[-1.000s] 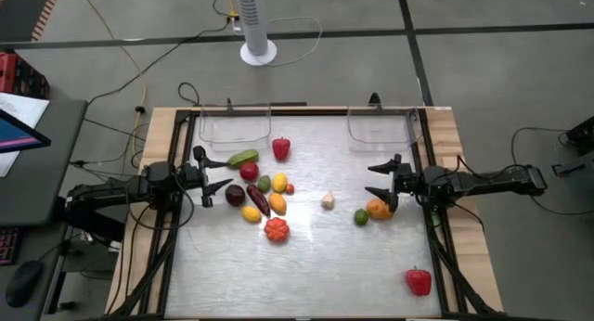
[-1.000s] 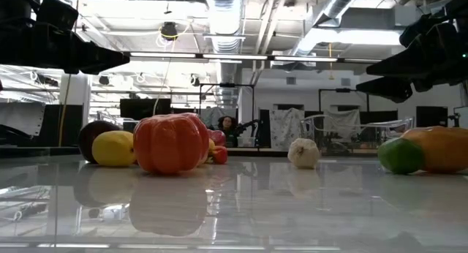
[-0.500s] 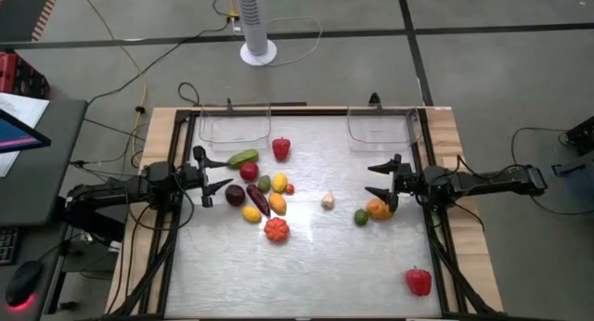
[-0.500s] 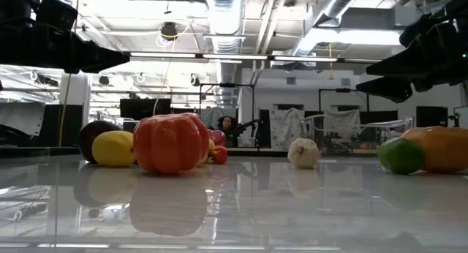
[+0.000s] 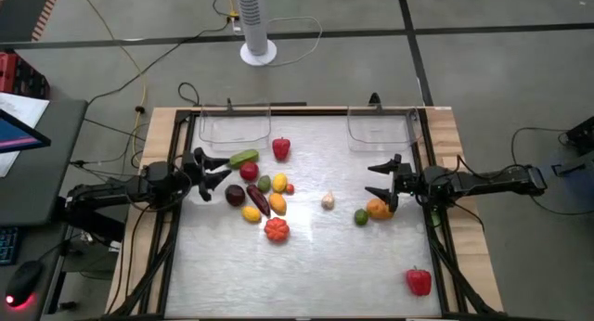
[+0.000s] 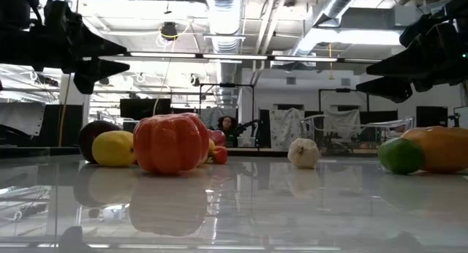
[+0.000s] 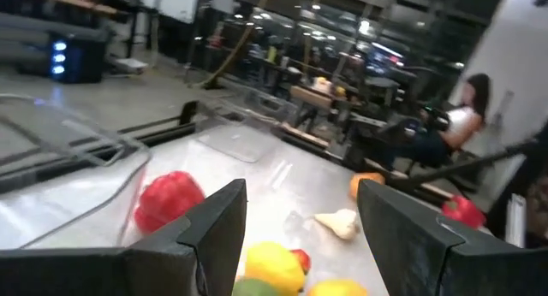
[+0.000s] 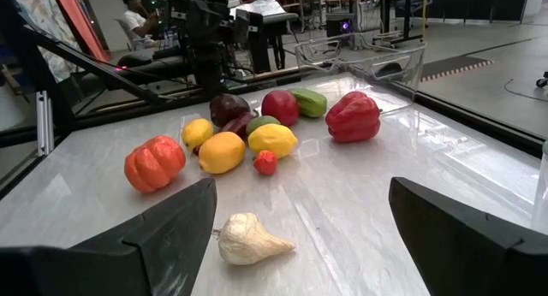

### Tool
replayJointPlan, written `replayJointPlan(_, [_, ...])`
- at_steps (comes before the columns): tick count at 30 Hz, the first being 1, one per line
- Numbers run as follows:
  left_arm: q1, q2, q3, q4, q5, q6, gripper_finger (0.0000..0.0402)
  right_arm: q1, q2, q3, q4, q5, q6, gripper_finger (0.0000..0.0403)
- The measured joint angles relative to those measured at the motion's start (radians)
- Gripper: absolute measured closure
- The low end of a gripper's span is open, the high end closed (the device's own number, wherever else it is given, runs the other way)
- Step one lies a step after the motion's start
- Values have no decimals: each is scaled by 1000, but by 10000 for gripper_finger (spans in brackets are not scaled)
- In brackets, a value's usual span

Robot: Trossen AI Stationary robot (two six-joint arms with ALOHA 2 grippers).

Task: Sort produce into baskets
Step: Put the dark red apple into the left transparent bin

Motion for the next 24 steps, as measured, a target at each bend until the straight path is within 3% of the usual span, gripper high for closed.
replayJointPlan(11, [0,0,0,4,39,-51,191,0,0,0,94,2,1,30])
replayJointPlan(17, [-1,25,0,5,254,18,191,0,0,0,193,81,-3,30])
replayJointPlan(24, [-17,150,3,128,373,-19,191,-1,0,4,212,169,-64,30])
